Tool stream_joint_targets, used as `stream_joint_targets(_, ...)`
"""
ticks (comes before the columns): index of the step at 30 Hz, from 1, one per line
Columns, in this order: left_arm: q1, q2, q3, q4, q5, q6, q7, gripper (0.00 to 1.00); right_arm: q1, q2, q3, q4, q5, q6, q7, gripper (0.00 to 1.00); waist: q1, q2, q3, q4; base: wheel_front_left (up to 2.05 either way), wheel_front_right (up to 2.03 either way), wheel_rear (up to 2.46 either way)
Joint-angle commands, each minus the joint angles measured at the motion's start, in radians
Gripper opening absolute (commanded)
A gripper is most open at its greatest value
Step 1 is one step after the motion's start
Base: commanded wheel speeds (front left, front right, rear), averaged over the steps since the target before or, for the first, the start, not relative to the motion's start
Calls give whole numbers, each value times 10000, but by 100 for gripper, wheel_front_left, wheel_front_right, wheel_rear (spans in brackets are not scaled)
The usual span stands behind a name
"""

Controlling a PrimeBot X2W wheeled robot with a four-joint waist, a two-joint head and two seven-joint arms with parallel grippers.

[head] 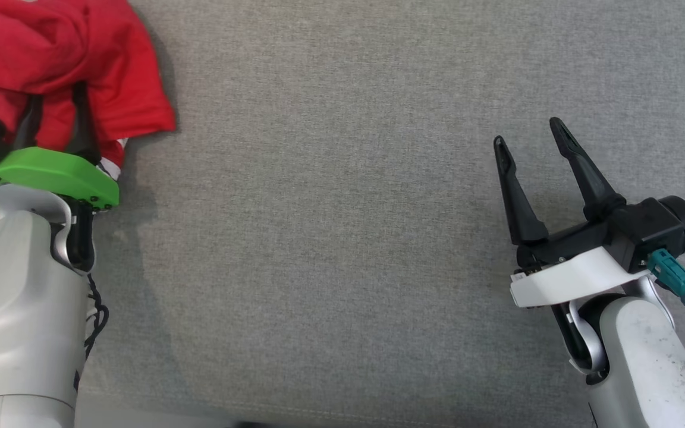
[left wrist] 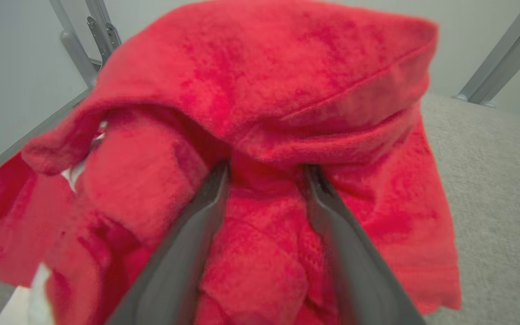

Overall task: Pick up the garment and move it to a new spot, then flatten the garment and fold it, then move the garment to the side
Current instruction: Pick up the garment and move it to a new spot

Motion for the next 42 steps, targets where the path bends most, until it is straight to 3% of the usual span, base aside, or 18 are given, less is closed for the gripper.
stream_joint_targets(1,-140,253,46,-7,-14,-1,4,0,-99,47,-49,96,20,-6,-116,100,-1,-1,-2,-153,0,0,0)
stream_joint_targets(8,756,448,1028,-1463,476,197,3,0,158,117,-117,325,13,-6,-276,100,-1,-1,-704,-93,0,0,0)
stream_joint_targets(17,2854,-68,2149,-4621,1578,429,1,0,658,261,-173,615,187,-6,-419,100,-1,-1,-2106,57,0,0,0)
stream_joint_targets(24,4300,-541,2139,-6434,2111,391,-1,0,1148,352,-172,684,276,-6,-408,100,-1,-1,-3099,-101,0,0,0)
stream_joint_targets(33,4933,-1134,382,-7600,2419,159,388,0,1424,413,-258,423,335,-6,-318,100,-1,-1,-3331,-1037,0,0,0)
stream_joint_targets(42,3984,-1529,-2367,-6929,2183,12,740,0,1125,475,-339,428,555,-6,-519,100,-1,-1,-2597,-2720,0,0,0)
